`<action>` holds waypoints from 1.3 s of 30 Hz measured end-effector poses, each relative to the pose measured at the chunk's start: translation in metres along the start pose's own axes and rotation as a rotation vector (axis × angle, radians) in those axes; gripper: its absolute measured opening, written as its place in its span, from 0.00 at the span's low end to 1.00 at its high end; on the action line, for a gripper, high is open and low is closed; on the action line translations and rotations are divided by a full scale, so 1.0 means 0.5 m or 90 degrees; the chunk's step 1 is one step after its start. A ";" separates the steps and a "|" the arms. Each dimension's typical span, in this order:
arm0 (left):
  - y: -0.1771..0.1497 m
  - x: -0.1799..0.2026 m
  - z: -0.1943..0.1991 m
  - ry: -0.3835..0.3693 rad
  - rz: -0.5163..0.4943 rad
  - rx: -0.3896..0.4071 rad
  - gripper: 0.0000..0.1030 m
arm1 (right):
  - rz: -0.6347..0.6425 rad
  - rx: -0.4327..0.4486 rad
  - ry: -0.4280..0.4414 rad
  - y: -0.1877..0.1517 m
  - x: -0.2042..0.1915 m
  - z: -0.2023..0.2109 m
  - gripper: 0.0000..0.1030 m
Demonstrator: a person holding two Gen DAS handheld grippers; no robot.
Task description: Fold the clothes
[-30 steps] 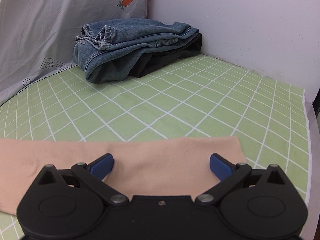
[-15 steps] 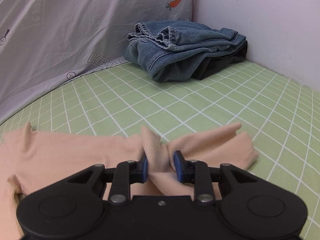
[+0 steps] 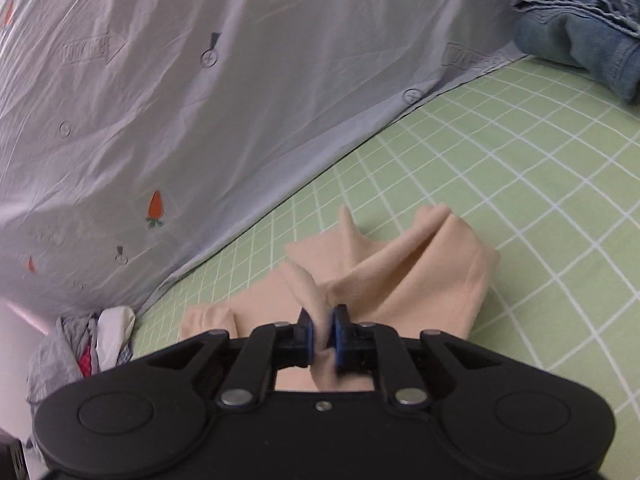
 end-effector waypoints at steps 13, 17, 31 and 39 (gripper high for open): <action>0.016 0.006 0.048 -0.008 0.006 0.026 0.60 | 0.052 0.094 -0.262 0.015 0.179 0.111 0.98; 0.045 0.057 0.050 -0.044 -0.001 0.042 0.60 | 0.042 0.070 -0.355 -0.001 0.276 0.108 0.98; 0.175 0.217 -0.057 -0.191 -0.036 0.032 0.48 | 0.053 0.042 -0.388 -0.028 0.302 0.076 0.99; 0.189 0.184 -0.061 -0.190 0.009 0.066 0.05 | 0.096 0.120 -0.388 -0.038 0.287 0.070 1.00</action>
Point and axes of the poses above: each gripper's, at about its wrist camera, not at the fingertips, and z roughly against the way its jaws point, x to its right, y to its top, the point moved 9 cm from there along -z, roughly the way its jaws point, and after that the axes turned 14 degrees about -y, right-handed, at the moved point
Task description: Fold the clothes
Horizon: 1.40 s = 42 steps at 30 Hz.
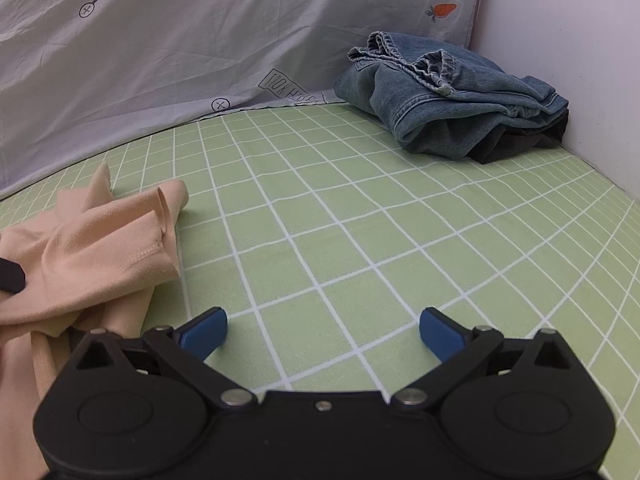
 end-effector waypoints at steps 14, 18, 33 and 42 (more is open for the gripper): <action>0.088 -0.288 0.413 0.292 0.143 0.295 0.08 | 0.047 -0.041 0.008 -0.005 -0.023 0.026 1.00; 0.016 -0.339 0.472 0.306 0.210 0.309 0.30 | 0.094 -0.035 0.029 -0.018 -0.044 0.069 1.00; -0.383 -0.158 0.291 0.196 0.090 -0.036 0.41 | 0.214 0.008 0.162 -0.114 -0.082 0.276 1.00; -0.501 -0.138 0.325 0.199 0.121 -0.053 0.47 | 0.249 -0.056 0.167 -0.189 -0.030 0.317 0.68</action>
Point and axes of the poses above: each gripper's, at about its wrist camera, not at the fingertips, and z roughly against the way its jaws point, x to its right, y to its top, the point moved 9 cm from there along -z, roughly the way its jaws point, and after that the axes turned 14 degrees about -y, right-handed, at the moved point
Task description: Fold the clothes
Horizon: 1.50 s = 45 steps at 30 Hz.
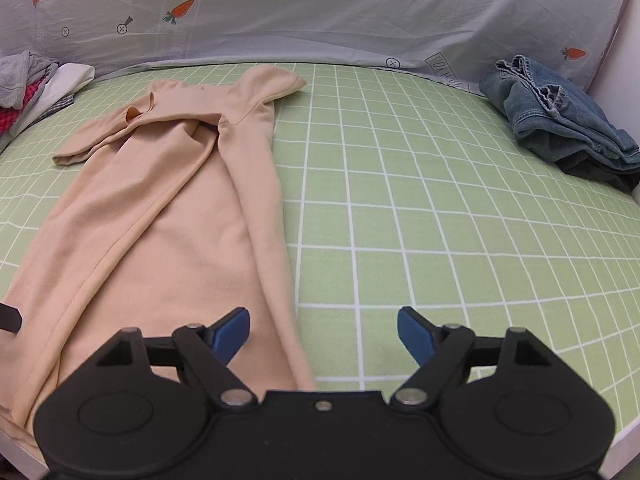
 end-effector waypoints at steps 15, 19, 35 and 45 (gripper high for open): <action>-0.055 -0.006 0.021 0.031 -0.006 0.013 0.56 | -0.004 0.045 0.046 -0.001 0.024 0.098 0.03; -0.057 -0.002 0.020 0.038 -0.011 0.014 0.57 | 0.001 -0.017 0.046 -0.030 0.007 0.073 0.04; -0.070 0.003 0.023 0.038 -0.034 0.014 0.62 | 0.013 0.011 0.297 0.026 -0.151 0.148 0.04; -0.074 0.009 0.020 0.034 -0.054 0.008 0.69 | -0.177 -0.144 0.369 -0.025 -0.193 0.074 0.14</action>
Point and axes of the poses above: each gripper's, at about its wrist camera, not at the fingertips, and z roughly against the way its jaws point, x to its right, y to its top, the point moved 9 cm from there along -z, roughly the way its jaws point, and after that the axes turned 14 degrees about -y, right-handed, at the moved point
